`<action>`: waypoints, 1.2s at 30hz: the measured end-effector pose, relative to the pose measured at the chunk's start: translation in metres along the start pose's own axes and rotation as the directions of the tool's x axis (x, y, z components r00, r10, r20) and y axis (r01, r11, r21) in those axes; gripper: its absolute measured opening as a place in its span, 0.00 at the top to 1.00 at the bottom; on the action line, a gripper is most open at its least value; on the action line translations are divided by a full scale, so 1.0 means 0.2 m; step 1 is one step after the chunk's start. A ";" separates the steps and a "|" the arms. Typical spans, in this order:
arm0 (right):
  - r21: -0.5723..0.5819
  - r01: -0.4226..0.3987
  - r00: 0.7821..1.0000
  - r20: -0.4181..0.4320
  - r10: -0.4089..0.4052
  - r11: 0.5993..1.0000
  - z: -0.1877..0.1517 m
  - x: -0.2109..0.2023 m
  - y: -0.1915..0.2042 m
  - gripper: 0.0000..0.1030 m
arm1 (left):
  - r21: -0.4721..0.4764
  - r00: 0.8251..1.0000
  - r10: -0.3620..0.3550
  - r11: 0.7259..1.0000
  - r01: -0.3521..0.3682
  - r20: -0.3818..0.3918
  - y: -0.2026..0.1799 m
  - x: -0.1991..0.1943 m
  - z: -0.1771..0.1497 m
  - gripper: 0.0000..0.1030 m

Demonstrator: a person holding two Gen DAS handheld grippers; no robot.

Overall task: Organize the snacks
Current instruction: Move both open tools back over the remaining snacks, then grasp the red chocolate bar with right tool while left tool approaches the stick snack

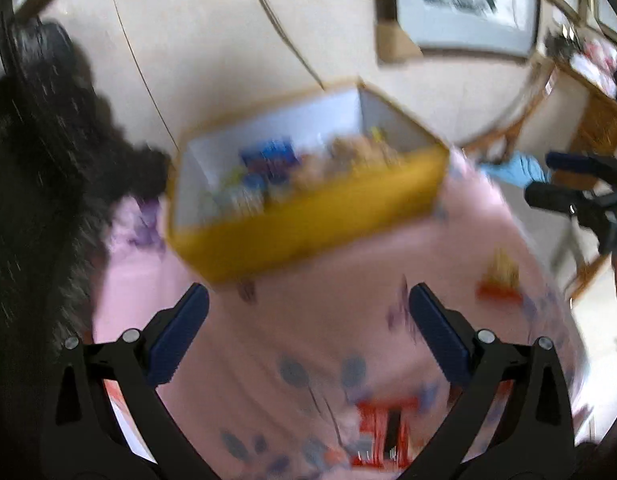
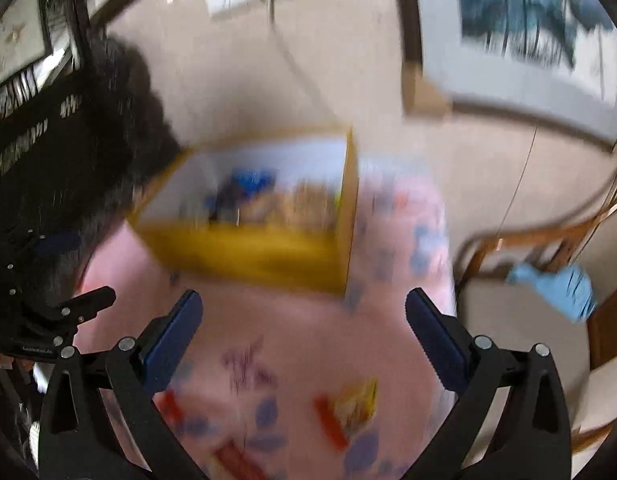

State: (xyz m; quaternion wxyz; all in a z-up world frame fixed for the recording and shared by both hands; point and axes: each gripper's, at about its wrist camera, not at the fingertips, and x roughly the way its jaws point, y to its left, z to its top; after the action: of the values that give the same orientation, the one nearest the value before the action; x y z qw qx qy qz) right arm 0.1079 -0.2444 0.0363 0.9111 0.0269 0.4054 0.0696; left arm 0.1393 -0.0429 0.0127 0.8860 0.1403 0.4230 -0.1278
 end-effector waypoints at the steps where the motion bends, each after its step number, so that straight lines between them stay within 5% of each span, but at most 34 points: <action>1: -0.027 0.013 1.000 -0.027 -0.013 1.000 -0.06 0.03 0.00 0.01 | 0.007 1.000 0.003 1.000 -0.002 -0.030 -0.02 0.03 -0.07 0.02; 4: -0.173 0.054 0.992 -0.101 -0.072 0.983 -0.24 0.11 0.00 0.01 | 0.043 0.990 0.001 0.999 0.005 -0.139 -0.08 0.14 -0.30 0.02; 9: -0.210 0.047 0.979 -0.182 -0.087 0.977 -0.36 0.23 -0.07 0.01 | 0.031 0.977 0.000 0.999 0.007 -0.214 -0.13 0.25 -0.50 0.02; 15: -0.197 0.045 0.966 -0.241 -0.093 0.979 -0.43 0.39 -0.07 0.01 | -0.077 0.977 -0.022 0.997 0.005 -0.213 -0.11 0.28 -0.50 0.02; 24: -0.066 0.049 0.949 -0.309 -0.067 0.997 -0.49 0.54 -0.10 0.01 | -0.104 0.970 -0.026 0.995 0.001 -0.241 -0.11 0.33 -0.53 0.02; 29: -0.133 0.111 0.957 -0.253 -0.142 0.985 -0.54 0.55 -0.04 0.01 | -0.196 0.972 -0.125 0.977 0.085 -0.200 -0.11 0.39 -0.60 0.02; 32: -0.095 0.132 0.963 -0.223 -0.150 0.987 -0.56 0.54 -0.03 0.01 | -0.135 0.989 -0.066 0.990 0.048 -0.131 -0.17 0.39 -0.64 0.02; 36: -0.090 0.141 0.965 -0.209 -0.158 0.986 -0.56 0.54 -0.02 0.01 | -0.143 0.997 -0.072 0.987 0.067 -0.033 -0.17 0.37 -0.68 0.02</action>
State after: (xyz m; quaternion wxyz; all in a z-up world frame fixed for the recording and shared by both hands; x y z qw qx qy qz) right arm 0.0959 -0.2340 -0.1190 0.8647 -0.0455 0.4998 0.0182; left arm 0.0759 -0.0347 -0.1327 0.8806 0.0645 0.4523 -0.1254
